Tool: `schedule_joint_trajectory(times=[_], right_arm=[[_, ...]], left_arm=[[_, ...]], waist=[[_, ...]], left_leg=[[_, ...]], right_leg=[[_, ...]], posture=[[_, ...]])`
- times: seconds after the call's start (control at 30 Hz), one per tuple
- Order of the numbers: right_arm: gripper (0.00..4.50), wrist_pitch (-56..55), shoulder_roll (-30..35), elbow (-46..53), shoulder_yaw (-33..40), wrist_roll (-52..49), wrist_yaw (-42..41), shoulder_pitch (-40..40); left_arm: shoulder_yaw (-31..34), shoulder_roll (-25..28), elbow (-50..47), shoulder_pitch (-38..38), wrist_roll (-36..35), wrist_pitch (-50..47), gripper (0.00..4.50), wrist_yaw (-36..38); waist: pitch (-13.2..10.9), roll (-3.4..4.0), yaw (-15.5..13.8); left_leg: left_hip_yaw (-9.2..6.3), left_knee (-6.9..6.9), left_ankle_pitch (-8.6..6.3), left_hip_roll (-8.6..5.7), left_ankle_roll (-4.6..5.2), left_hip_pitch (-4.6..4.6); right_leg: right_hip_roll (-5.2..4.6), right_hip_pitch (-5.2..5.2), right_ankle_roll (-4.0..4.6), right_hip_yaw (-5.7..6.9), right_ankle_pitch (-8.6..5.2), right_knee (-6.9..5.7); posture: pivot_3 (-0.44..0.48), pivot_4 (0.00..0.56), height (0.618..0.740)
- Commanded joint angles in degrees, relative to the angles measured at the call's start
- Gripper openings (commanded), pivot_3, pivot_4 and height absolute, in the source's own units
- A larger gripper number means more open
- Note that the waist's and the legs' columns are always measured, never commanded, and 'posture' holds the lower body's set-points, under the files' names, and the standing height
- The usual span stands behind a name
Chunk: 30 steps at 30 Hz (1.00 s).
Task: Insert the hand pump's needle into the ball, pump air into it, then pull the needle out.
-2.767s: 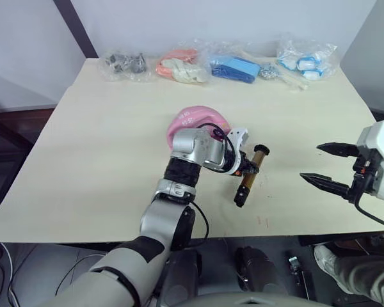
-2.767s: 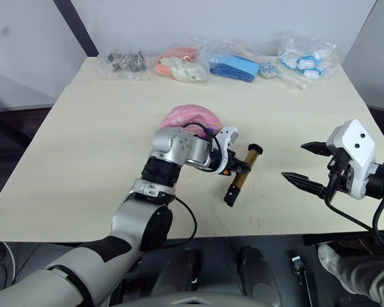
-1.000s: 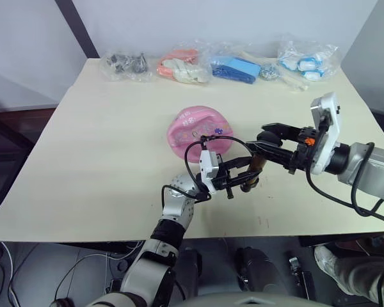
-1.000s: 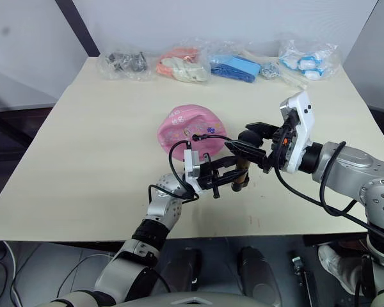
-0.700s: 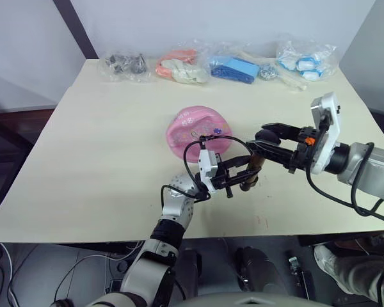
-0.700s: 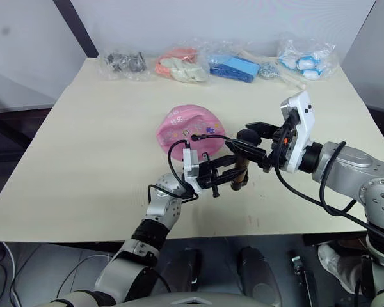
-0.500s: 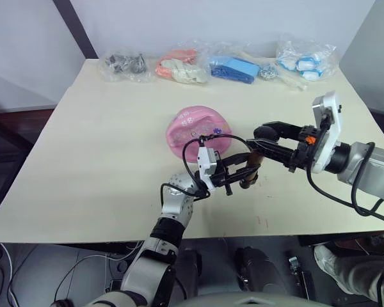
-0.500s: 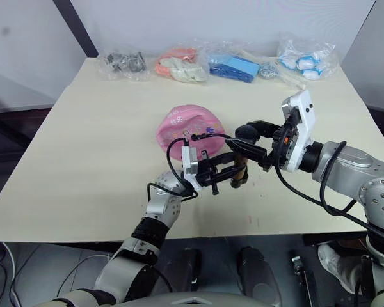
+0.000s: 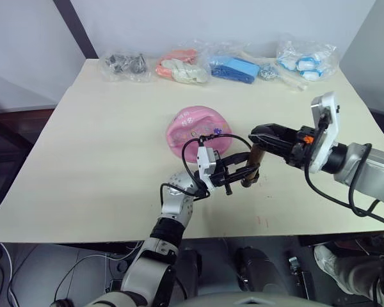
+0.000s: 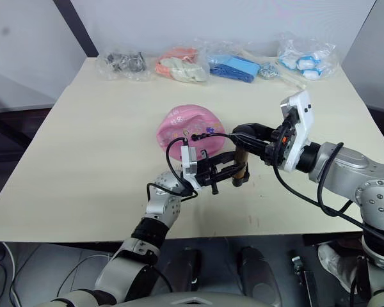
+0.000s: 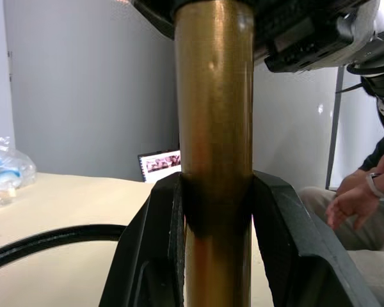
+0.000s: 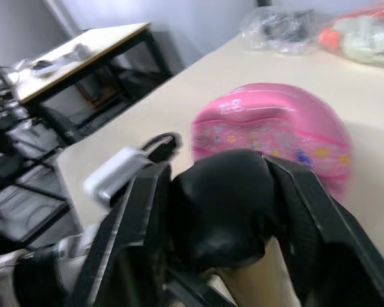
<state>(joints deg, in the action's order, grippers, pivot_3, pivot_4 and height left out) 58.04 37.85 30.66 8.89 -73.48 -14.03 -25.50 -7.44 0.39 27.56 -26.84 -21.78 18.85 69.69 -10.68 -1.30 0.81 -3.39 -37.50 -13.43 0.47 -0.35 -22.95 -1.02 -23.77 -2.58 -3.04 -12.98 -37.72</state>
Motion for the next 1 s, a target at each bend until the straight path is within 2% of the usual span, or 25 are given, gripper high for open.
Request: schedule_joint_trajectory(times=[0.03, 0.07, 0.1, 0.13, 0.2, 0.27, 0.4, 0.5, 0.63, 0.93, 1.0], right_arm=[[1.69, -0.9, 0.6, 1.0, 0.2, 0.9, -0.3, -0.7], [1.69, -1.0, 0.7, 1.0, 0.2, 1.1, -0.5, -0.7], [1.69, -1.1, 0.8, 1.0, 0.1, 1.5, -0.7, -0.8], [1.69, -1.3, 0.8, 0.9, 0.0, 2.0, -0.9, -0.9], [1.69, -1.6, 0.8, 0.8, 0.1, 2.7, -1.3, -1.1], [1.69, -1.7, 0.7, 0.8, 0.2, 3.1, -1.5, -1.1], [1.69, -2.6, 0.2, 0.8, 0.6, 4.3, -2.5, -1.1], [1.69, -2.7, 0.0, 0.9, 0.4, 4.6, -2.9, -1.1], [1.69, -2.7, -0.6, 1.0, 0.2, 4.7, -2.8, -1.3], [1.69, -2.1, -2.3, 1.2, -0.2, 3.9, -1.3, -2.0], [1.69, -2.0, -2.5, 1.3, -0.3, 3.7, -1.0, -2.0]], left_arm=[[-0.1, -0.6, -2.7, -0.6, -1.1, -1.9, 1.54, -0.6], [0.0, -0.4, -3.0, -0.5, -1.2, -2.7, 2.09, -0.8], [0.0, -0.2, -3.5, -0.5, -1.3, -3.7, 2.30, -0.9], [0.0, 0.4, -4.5, -0.5, -1.3, -5.2, 2.86, -1.3], [-0.4, 1.8, -6.8, -0.1, -1.1, -8.5, 3.44, -2.0], [-0.9, 3.0, -8.7, 0.4, -1.0, -11.3, 4.44, -2.1], [-4.4, 11.1, -16.1, 3.0, 3.2, -22.8, 4.50, -3.9], [-5.9, 12.6, -17.7, 3.2, 5.7, -26.3, 4.50, -7.6], [-8.3, 12.3, -16.9, 2.4, 10.3, -26.7, 4.50, -11.4], [-10.3, 9.1, -13.0, 1.1, 14.1, -25.3, 4.50, -16.0], [-10.6, 8.4, -11.8, 0.5, 14.4, -24.7, 4.00, -16.3]], waist=[[0.0, 0.00, 0.0], [0.0, 0.00, 0.0], [0.0, 0.00, 0.0], [0.0, 0.00, 0.0], [0.0, 0.00, 0.1], [0.0, 0.00, 0.1], [0.0, 0.01, 0.3], [0.0, 0.03, 0.1], [0.0, 0.02, -0.1], [0.0, 0.03, 0.1], [0.0, 0.03, 0.1]], left_leg=[[0.00, 0.00, 0.00, 0.00, 0.00, 0.00], [0.00, 0.00, 0.00, 0.00, 0.00, 0.00], [0.00, 0.00, 0.00, 0.00, 0.00, 0.00], [0.00, 0.00, 0.00, 0.00, 0.00, 0.00], [-0.01, 0.00, 0.00, 0.01, 0.00, 0.00], [-0.01, 0.01, 0.00, 0.01, 0.00, 0.01], [-0.01, 0.04, 0.00, 0.02, 0.00, 0.02], [-0.02, 0.06, 0.00, 0.04, 0.00, 0.04], [-0.01, 0.03, 0.00, 0.01, 0.00, 0.01], [-0.01, 0.07, 0.00, 0.04, 0.00, 0.02], [-0.01, 0.06, 0.00, 0.04, 0.00, 0.02]], right_leg=[[0.00, 0.00, -0.01, 0.00, 0.00, 0.00], [0.00, 0.00, -0.06, 0.00, -0.04, 0.00], [0.00, 0.00, -0.08, 0.00, -0.05, 0.00], [0.00, 0.00, -0.09, 0.00, -0.06, -0.01], [0.01, -0.01, -0.10, 0.01, -0.06, -0.01], [0.01, -0.01, -0.10, 0.01, -0.06, -0.01], [0.02, -0.01, -0.10, 0.00, -0.07, -0.01], [0.02, -0.01, -0.11, 0.01, -0.08, -0.01], [-0.02, 0.00, -0.13, 0.02, -0.08, 0.02], [0.01, -0.02, -0.10, 0.01, -0.07, 0.00], [0.01, -0.02, -0.11, 0.01, -0.08, 0.00]], posture=[[0.000, 0.150, 0.740], [0.000, 0.150, 0.740], [0.000, 0.150, 0.740], [0.000, 0.150, 0.740], [0.000, 0.150, 0.740], [0.000, 0.150, 0.740], [0.000, 0.150, 0.740], [0.000, 0.150, 0.740], [0.000, 0.150, 0.740], [0.000, 0.150, 0.740], [0.000, 0.150, 0.740]])
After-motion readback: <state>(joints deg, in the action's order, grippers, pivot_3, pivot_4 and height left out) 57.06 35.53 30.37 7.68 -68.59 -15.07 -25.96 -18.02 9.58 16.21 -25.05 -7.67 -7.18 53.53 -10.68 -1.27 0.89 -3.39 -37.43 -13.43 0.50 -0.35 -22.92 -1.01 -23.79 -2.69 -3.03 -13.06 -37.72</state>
